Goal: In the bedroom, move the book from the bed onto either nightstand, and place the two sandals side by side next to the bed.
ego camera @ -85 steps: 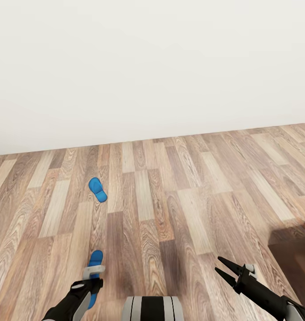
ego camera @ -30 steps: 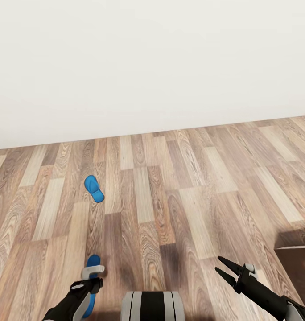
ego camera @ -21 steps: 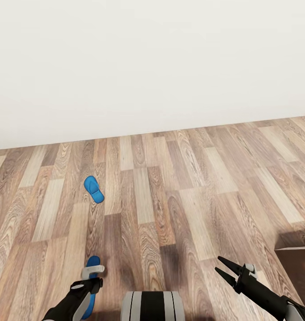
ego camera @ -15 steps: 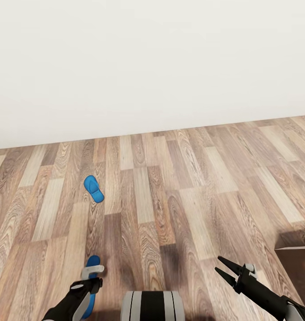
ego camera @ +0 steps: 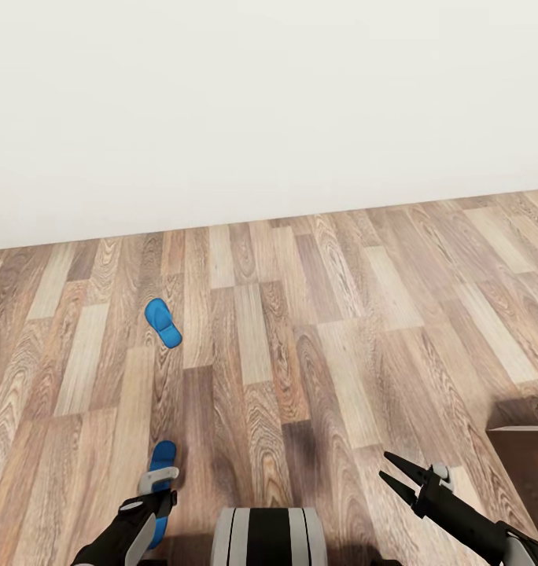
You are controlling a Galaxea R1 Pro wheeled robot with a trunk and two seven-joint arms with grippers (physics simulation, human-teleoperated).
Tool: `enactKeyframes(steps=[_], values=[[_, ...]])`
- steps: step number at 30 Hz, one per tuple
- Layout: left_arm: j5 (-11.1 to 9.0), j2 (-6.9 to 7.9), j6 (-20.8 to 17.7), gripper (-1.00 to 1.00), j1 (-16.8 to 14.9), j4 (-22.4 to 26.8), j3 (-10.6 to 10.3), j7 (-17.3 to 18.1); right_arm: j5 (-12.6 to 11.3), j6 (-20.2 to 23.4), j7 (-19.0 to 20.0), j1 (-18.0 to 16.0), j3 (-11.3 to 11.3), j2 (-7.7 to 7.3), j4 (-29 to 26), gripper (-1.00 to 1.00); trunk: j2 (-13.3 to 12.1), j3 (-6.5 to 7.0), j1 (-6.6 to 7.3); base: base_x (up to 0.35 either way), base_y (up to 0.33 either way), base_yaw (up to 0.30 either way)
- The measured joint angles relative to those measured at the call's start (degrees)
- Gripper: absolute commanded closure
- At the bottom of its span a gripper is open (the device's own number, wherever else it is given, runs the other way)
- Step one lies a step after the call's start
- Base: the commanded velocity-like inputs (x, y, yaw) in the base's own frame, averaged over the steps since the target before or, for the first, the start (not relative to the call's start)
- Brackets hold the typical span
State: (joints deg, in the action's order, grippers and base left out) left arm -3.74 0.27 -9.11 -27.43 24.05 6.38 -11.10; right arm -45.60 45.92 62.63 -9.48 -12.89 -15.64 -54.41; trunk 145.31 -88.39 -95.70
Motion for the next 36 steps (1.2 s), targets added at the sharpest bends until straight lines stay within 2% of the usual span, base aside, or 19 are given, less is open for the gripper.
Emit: enactKeyframes(steps=[15, 21, 29, 30, 36], values=[[0.0, -0.09, 0.0, -1.0, 0.0, 0.0, 0.0, 0.0, 0.0, 0.0, 0.0, 0.0, 0.1, 0.0, -0.1, -1.0, 0.0, 0.0, 0.0, 0.0, 0.0, 0.0], [0.0, -0.09, 0.0, -1.0, 0.0, 0.0, 0.0, 0.0, 0.0, 0.0, 0.0, 0.0, 0.0, 0.0, -0.2, -1.0, 0.1, -1.32, -0.16, 0.0, 0.0, 0.0], [0.1, -0.09, 0.0, -1.0, 0.0, 0.0, 0.0, 0.0, 0.0, 0.1, 0.0, 0.0, 0.1, 0.0, -0.2, -1.0, 0.1, -1.33, -0.15, 0.0, 0.0, 0.0], [0.1, -0.09, 0.0, 1.0, 0.0, 0.0, 0.0, 0.0, 0.0, 0.0, 0.0, 0.0, 0.1, 0.0, -0.2, -1.0, 0.1, -1.33, -0.15, 0.0, 0.0, 0.0], [0.1, -0.12, 0.0, 1.0, 0.0, 0.0, 0.0, -0.1, 0.0, 0.0, 0.0, 0.0, 0.1, 0.0, -0.3, -1.0, 0.1, -1.33, -0.15, 0.0, 0.0, 0.0]])
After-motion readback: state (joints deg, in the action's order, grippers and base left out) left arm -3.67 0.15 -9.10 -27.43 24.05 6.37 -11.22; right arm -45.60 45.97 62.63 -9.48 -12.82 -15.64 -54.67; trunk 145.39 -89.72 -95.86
